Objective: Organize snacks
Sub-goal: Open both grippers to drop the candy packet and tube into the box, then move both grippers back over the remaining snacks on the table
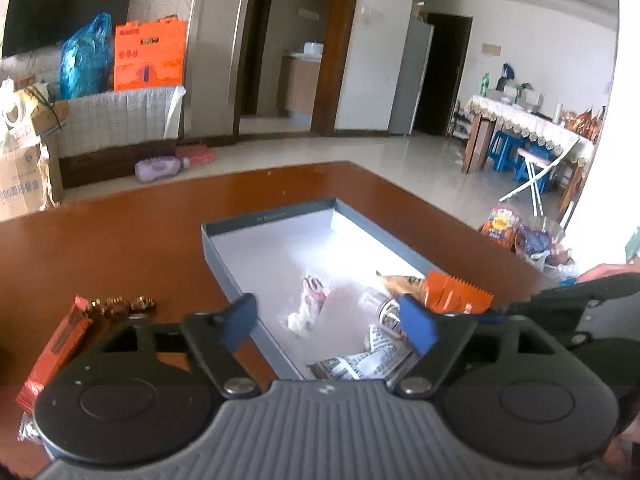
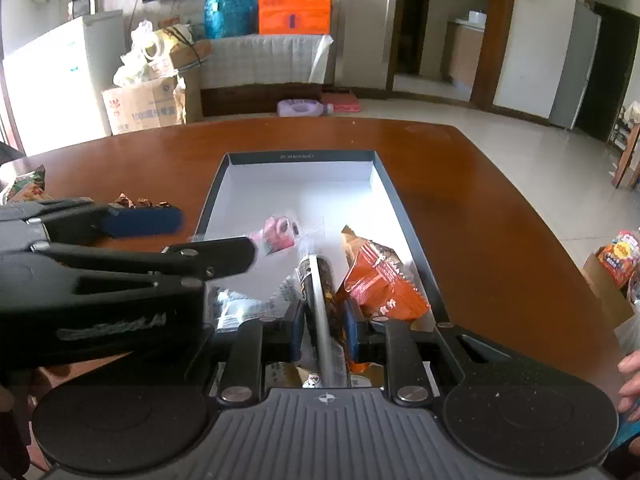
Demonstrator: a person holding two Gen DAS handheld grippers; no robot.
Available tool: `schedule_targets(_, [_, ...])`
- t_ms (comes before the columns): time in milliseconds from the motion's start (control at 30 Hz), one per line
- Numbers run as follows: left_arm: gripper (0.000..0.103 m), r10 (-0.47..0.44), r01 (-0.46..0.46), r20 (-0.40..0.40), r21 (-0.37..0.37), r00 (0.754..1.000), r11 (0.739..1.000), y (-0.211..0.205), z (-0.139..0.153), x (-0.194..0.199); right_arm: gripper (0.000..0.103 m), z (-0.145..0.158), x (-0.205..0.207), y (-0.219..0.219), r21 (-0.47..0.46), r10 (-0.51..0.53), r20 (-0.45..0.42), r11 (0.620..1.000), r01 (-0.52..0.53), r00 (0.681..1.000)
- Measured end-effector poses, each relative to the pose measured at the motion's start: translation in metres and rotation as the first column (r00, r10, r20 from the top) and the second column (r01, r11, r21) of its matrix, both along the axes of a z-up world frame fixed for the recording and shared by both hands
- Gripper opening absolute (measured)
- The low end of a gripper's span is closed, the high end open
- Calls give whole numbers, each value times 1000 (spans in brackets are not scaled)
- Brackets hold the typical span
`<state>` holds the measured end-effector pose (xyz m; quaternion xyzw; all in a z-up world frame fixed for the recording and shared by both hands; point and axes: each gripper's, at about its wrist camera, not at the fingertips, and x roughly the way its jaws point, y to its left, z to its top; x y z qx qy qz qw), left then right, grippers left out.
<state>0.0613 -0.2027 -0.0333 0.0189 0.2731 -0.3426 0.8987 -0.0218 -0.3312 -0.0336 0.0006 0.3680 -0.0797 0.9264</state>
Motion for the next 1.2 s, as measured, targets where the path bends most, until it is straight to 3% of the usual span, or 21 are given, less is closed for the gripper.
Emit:
schedule_targets(100, [81,-12,12,5,-4,1000,1000,1,5,-4,31,2,-2,3,-9,-5,4,1000,5,1000])
schedule_targets(133, [87,-11,11,6,-7,1000,1000,2,6,-5,34,4,-3,3,-13,-6,8,1000,6,1000])
schedule_targets(200, [92,-9,9,7,-21,1000,1000,5,9,-7,54,6,-7,6,-35,-20,28,999,21,999])
schedule_targets(267, [92,-11,11,8,-31,1000,999,11,15,-10,61,9,-13,7,-45,-33,52,998,35,998])
schedule_targets(433, [93,9,-7,32,-68,999,998,31,30,-26,63,20,-26,12,-61,-33,112,997,40,993])
schedule_targets(600, [93,61,-56,59,-90,996,994,77,43,-46,63,30,-32,27,-68,-7,155,998,18,988])
schedule_targets(933, [93,200,-207,99,61,975,976,189,17,-53,63,41,-18,90,-47,125,195,992,-118,973])
schedule_targets(1067, [93,225,-239,121,118,967,964,215,2,-47,62,34,0,119,-72,196,165,980,-187,967])
schedule_targets(1200, [93,233,-245,110,121,966,962,225,-10,-33,62,24,29,143,-107,283,120,957,-271,952])
